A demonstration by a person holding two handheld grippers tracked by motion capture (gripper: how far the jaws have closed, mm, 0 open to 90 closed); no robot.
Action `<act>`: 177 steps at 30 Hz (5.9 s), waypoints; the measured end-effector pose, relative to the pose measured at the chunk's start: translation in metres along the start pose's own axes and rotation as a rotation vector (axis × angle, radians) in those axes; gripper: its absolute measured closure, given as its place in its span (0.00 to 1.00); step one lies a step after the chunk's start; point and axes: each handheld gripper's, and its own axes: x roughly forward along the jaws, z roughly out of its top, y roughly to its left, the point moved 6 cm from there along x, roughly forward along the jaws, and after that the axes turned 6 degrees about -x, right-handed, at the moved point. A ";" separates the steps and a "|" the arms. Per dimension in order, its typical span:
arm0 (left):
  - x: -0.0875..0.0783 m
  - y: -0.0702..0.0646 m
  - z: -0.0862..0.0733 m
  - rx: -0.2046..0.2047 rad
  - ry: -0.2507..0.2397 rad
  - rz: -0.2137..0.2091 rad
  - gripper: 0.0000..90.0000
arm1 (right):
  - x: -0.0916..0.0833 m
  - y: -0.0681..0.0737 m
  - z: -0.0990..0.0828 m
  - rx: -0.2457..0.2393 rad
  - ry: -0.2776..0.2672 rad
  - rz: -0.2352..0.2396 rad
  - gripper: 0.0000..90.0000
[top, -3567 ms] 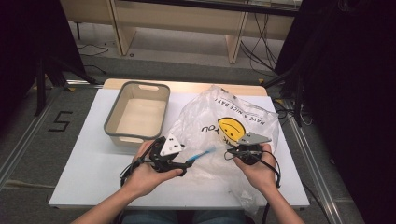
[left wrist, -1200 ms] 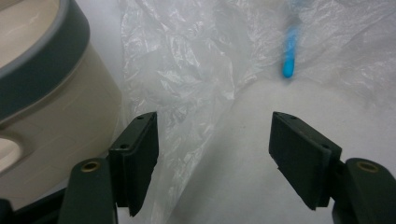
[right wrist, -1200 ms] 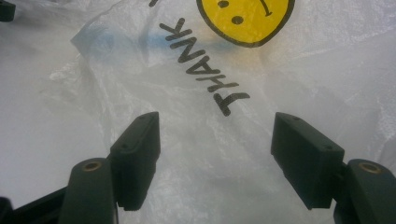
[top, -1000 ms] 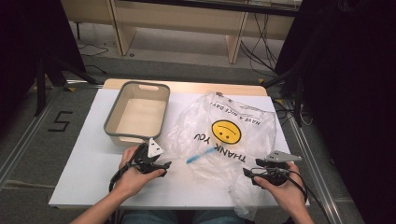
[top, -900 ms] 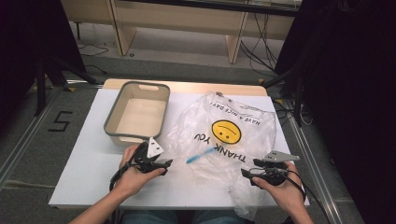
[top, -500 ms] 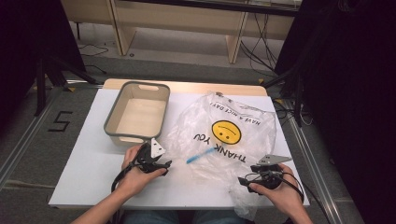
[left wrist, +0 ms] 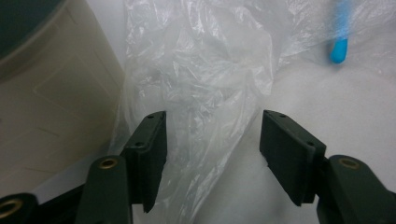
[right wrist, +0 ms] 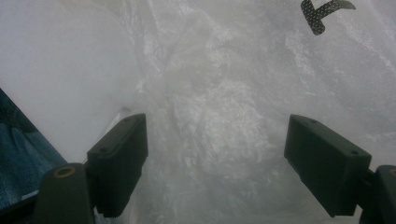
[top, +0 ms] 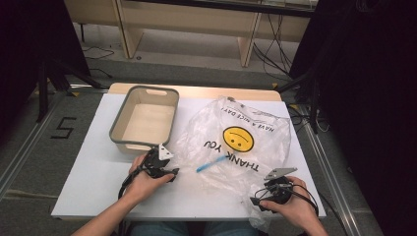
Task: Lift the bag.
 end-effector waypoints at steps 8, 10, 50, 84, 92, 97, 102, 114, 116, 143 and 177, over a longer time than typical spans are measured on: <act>-0.001 0.003 0.001 -0.045 0.026 -0.020 0.58 | 0.004 0.002 -0.006 -0.035 0.063 -0.004 0.30; -0.001 0.002 0.002 -0.047 0.034 -0.020 0.63 | 0.003 0.001 -0.006 -0.065 0.077 -0.029 0.37; -0.044 -0.051 0.009 0.113 -0.048 -0.120 0.63 | -0.016 -0.066 -0.006 -0.023 -0.029 -0.195 0.96; -0.015 -0.029 -0.015 0.072 0.128 -0.098 0.35 | -0.033 -0.024 -0.031 -0.002 -0.043 -0.058 0.18; -0.016 -0.030 -0.014 0.041 0.144 -0.085 0.44 | -0.020 -0.024 -0.044 0.001 0.054 -0.060 0.16; -0.017 -0.031 -0.012 0.047 0.158 -0.091 0.56 | -0.018 -0.024 -0.045 -0.002 0.073 -0.068 0.21; -0.017 -0.032 -0.010 0.038 0.178 -0.096 0.68 | -0.019 -0.024 -0.043 -0.015 0.067 -0.065 0.37; -0.015 -0.029 -0.008 0.048 0.160 -0.133 0.98 | -0.023 -0.036 -0.043 0.013 0.040 -0.087 0.81; -0.015 -0.030 -0.009 0.063 0.155 -0.131 0.99 | -0.023 -0.036 -0.042 0.019 0.040 -0.088 0.86; -0.030 -0.033 0.015 0.181 -0.187 -0.114 0.99 | -0.027 -0.040 -0.037 0.081 -0.047 -0.078 1.00; -0.055 -0.031 0.045 0.203 -0.445 -0.106 0.99 | -0.047 -0.042 -0.015 0.144 -0.282 -0.076 1.00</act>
